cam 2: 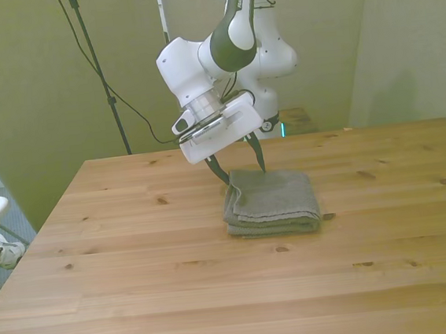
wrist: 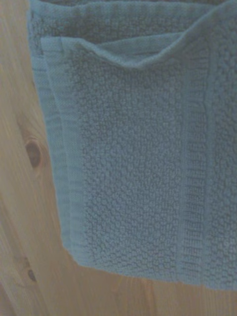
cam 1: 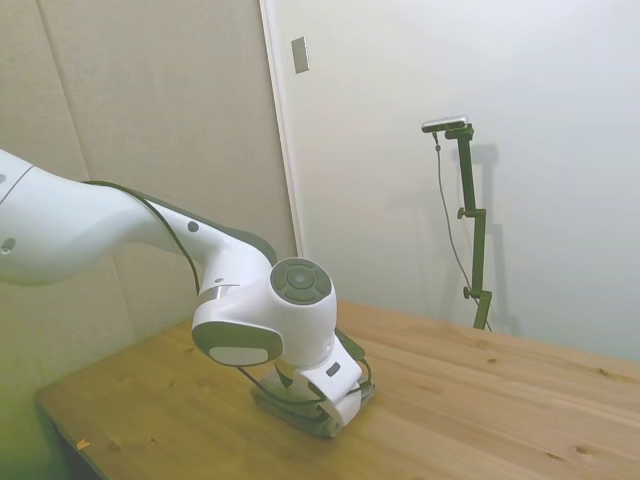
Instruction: Unfold the towel
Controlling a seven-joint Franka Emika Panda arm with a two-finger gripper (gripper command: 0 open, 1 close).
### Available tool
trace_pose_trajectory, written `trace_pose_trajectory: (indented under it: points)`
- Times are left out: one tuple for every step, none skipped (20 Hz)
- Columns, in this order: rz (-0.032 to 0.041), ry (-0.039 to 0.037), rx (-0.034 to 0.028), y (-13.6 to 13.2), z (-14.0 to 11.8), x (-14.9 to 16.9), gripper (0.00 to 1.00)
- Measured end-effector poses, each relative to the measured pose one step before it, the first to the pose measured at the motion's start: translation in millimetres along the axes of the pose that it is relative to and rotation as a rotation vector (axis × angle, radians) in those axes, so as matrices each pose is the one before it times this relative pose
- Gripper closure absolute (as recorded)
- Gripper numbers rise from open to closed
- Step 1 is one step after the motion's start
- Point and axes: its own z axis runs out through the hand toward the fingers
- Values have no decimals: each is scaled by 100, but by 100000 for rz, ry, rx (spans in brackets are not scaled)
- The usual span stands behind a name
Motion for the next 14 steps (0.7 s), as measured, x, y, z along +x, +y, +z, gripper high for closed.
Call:
trace_pose_trajectory:
  points:
    - [3, -3, -29, -4, 17, 21, 100]
    - [18, -17, -46, 3, 28, 24, 100]
    - [33, -40, -56, 14, 35, 16, 100]
    - [33, -45, -52, 15, 33, 10, 100]
    - [19, -25, -35, 7, 22, 12, 100]
    - [5, -4, -24, -3, 14, 19, 100]
    - [6, -7, -22, -1, 14, 16, 100]
    - [-6, 19, -4, -10, 0, 20, 100]
    - [-23, 63, 19, -26, -18, 37, 100]
    - [-33, 106, 31, -42, -30, 62, 100]
    - [-11, 66, -3, -30, -8, 62, 100]
    - [13, 2, -52, -10, 28, 50, 100]
    - [12, -4, -59, -12, 35, 55, 100]
    - [-7, 23, -34, -23, 18, 54, 100]
